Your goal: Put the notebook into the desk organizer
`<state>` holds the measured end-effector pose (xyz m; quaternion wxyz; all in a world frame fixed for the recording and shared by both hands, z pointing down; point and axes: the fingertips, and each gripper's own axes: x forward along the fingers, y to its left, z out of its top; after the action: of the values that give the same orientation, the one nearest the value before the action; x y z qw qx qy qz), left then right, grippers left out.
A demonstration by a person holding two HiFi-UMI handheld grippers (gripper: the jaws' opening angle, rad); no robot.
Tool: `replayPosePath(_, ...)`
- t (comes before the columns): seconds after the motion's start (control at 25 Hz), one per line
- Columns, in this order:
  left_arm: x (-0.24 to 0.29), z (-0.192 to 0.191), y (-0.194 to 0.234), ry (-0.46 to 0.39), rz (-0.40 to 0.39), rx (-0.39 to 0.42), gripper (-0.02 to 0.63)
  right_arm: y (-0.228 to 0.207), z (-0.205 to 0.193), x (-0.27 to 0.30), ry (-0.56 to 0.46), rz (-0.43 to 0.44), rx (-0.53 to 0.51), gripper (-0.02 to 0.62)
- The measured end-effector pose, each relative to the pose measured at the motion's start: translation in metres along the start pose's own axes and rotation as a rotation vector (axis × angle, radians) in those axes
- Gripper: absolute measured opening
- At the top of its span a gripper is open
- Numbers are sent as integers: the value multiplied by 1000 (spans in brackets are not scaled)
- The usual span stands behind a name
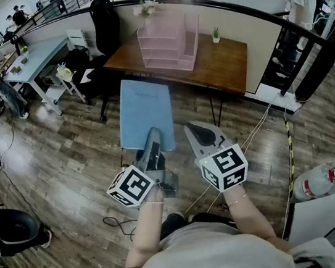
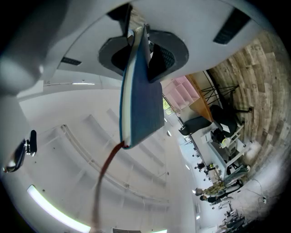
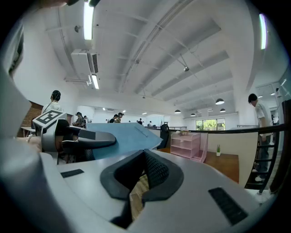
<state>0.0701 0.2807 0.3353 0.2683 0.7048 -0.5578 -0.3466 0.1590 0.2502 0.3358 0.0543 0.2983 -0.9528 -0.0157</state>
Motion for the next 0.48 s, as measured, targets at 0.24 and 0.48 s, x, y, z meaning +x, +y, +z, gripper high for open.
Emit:
replayPosePath(0.24, 1, -1, 0, 11, 4, -5, 69, -1, -1, 1, 15, 12, 8, 8)
replayPosePath(0.48, 4, 2, 0, 11, -5, 1, 69, -4, 4, 3, 1, -5, 19, 8)
